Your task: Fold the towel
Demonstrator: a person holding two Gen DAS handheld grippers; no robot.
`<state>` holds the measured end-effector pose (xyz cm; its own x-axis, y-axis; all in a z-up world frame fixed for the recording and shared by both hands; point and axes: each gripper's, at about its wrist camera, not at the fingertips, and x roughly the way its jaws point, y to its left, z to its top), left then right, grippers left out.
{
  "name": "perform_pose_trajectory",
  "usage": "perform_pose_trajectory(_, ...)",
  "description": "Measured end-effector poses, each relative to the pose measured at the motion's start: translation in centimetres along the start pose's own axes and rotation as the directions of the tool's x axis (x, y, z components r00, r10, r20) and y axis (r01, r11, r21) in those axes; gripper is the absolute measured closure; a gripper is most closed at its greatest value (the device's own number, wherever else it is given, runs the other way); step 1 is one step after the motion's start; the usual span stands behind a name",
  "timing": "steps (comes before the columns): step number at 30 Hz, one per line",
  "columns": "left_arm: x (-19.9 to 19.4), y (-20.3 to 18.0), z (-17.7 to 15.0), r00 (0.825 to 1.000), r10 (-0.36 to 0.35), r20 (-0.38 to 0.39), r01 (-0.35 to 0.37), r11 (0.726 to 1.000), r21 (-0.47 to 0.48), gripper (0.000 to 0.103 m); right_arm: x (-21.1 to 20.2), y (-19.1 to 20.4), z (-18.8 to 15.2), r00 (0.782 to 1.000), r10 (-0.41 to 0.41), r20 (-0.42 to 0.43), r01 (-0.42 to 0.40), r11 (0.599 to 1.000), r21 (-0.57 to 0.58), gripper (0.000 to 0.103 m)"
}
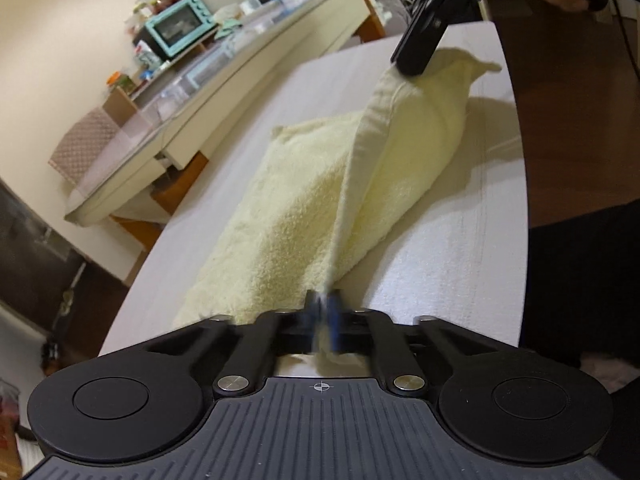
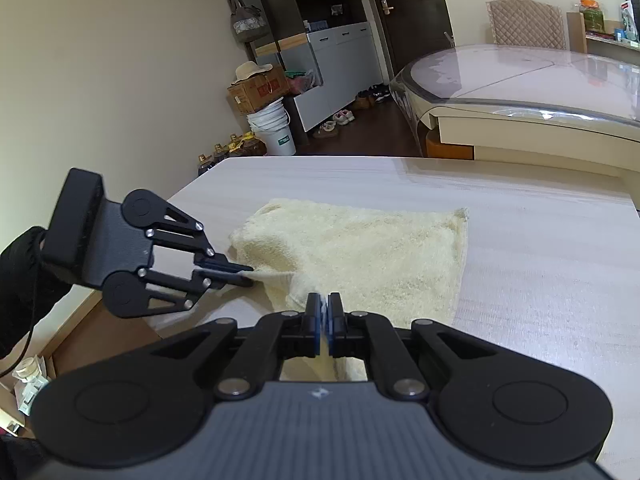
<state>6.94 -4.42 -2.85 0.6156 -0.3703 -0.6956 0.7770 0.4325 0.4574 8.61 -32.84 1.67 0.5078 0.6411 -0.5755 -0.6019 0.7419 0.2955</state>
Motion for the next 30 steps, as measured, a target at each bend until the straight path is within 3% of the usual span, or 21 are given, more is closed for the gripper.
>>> perform_pose_trajectory(6,-3.1,-1.3,-1.3,0.998,-0.036,-0.042,0.036,0.999,0.0,0.099,-0.1,2.2,-1.2,0.997,0.07,-0.04,-0.075,0.991,-0.112,0.099)
perform_pose_trajectory(13,-6.8,-3.3,-3.1,0.991,-0.088,-0.101,0.088,0.996,0.001,0.099,1.3,6.1,-3.7,0.982,0.113,-0.148,-0.152,0.947,-0.283,0.099)
perform_pose_trajectory(19,-8.2,-4.0,-4.0,0.986,-0.115,-0.118,0.114,0.993,-0.019,0.099,0.1,7.7,-5.3,0.991,0.062,-0.117,-0.105,0.907,-0.407,0.089)
perform_pose_trajectory(24,-8.1,-3.9,-4.2,0.986,-0.126,-0.107,0.122,0.991,-0.05,0.099,-2.5,8.1,-7.6,0.996,-0.05,-0.077,0.001,0.845,-0.534,0.086)
perform_pose_trajectory(27,-8.0,-3.9,-4.4,0.986,-0.133,-0.101,0.126,0.99,-0.069,0.099,-3.5,8.5,-9.6,0.987,-0.151,-0.054,0.083,0.77,-0.633,0.082)
perform_pose_trajectory(30,-8.0,-3.9,-4.5,0.986,-0.139,-0.095,0.131,0.988,-0.087,0.099,-3.3,9.6,-12.6,0.96,-0.276,0.04,0.209,0.621,-0.755,0.065)
